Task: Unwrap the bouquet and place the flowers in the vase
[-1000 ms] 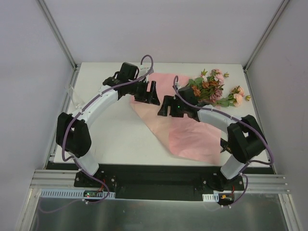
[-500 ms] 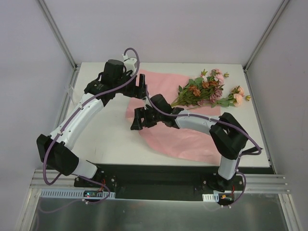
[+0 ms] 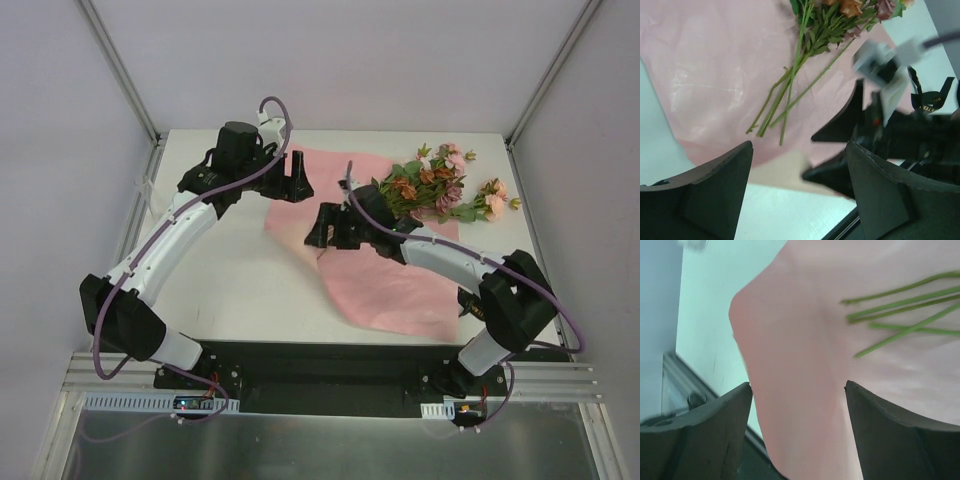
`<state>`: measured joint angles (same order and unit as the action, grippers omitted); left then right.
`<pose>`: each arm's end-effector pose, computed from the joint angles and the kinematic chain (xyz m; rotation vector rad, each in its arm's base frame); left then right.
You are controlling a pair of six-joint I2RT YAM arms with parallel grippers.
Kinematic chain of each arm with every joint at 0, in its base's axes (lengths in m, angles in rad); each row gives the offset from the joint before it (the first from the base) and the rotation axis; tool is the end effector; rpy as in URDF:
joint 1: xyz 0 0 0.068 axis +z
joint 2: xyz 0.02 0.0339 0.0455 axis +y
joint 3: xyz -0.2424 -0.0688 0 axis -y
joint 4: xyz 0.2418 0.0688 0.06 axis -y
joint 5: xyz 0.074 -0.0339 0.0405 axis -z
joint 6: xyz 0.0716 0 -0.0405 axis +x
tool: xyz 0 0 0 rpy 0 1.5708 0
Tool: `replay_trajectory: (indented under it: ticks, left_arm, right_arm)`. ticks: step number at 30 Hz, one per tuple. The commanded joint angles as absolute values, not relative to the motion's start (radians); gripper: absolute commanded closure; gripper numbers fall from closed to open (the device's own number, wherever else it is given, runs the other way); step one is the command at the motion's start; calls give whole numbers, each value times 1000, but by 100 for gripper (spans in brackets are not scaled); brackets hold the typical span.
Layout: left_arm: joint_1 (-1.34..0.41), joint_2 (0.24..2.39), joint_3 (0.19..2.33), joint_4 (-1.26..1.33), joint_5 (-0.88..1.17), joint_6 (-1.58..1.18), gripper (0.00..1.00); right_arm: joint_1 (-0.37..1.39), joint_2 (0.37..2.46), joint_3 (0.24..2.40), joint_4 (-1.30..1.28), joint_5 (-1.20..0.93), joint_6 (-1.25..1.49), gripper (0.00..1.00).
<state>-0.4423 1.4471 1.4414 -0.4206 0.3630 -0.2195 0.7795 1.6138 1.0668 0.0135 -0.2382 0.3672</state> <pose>0.3150 -0.1773 0.3544 0.4665 2.0010 -0.7812 0.2668 0.2874 0.2081 -0.6044 2.1474 0.9128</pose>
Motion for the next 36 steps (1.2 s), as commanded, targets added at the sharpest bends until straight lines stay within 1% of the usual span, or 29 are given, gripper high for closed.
replay_trajectory:
  ticks: [1, 3, 5, 7, 10, 12, 14, 17, 21, 24, 25, 29, 30, 31, 32, 33, 36]
  left_arm:
    - [-426, 1465, 1445, -443, 389, -199, 25]
    - [-428, 1474, 1451, -443, 417, -199, 26]
    - [-428, 1471, 1454, -445, 420, -204, 25]
    - [-428, 1456, 1459, -446, 437, -227, 25]
    - [-428, 1416, 1470, -451, 489, -278, 25]
    - [-426, 1378, 1460, -454, 508, -313, 25]
    - [-426, 1356, 1448, -454, 514, -324, 24]
    - [-426, 1345, 1436, -454, 508, -321, 23]
    - [-426, 1376, 1433, -456, 508, -311, 23]
    - [-426, 1394, 1416, -456, 482, -298, 24]
    - [-426, 1397, 1408, -456, 470, -288, 24]
    - [-426, 1405, 1359, -457, 393, -242, 24]
    - [-426, 1411, 1352, -451, 384, -227, 24]
    - [-425, 1417, 1344, -448, 380, -219, 24]
    - [-420, 1437, 1342, -449, 382, -218, 24]
    - [-414, 1445, 1344, -451, 428, -222, 25]
    - [-399, 1460, 1342, -448, 463, -236, 25]
  right_arm:
    - [690, 1551, 1061, 57, -126, 491, 23]
    - [699, 1557, 1083, 51, -150, 471, 25]
    - [733, 1592, 1130, 48, -236, 440, 25]
    - [810, 1624, 1164, 46, -299, 417, 24]
    - [926, 1673, 1157, 138, -345, 440, 23]
    - [1009, 1707, 1173, 150, -344, 446, 22]
    - [1044, 1732, 1177, 153, -336, 465, 22]
    - [1055, 1714, 1123, 173, -328, 492, 22]
    - [980, 1597, 1036, 199, -310, 483, 21]
    - [914, 1507, 979, 198, -252, 494, 21]
    - [895, 1468, 967, 190, -200, 508, 21]
    - [741, 1424, 917, 123, -48, 639, 24]
    - [720, 1424, 916, 114, -16, 685, 26]
    - [706, 1434, 928, 100, 102, 721, 27]
    - [687, 1446, 943, 81, 162, 747, 28]
    - [683, 1468, 968, 48, 275, 791, 32]
    - [666, 1577, 1093, -21, 427, 831, 38]
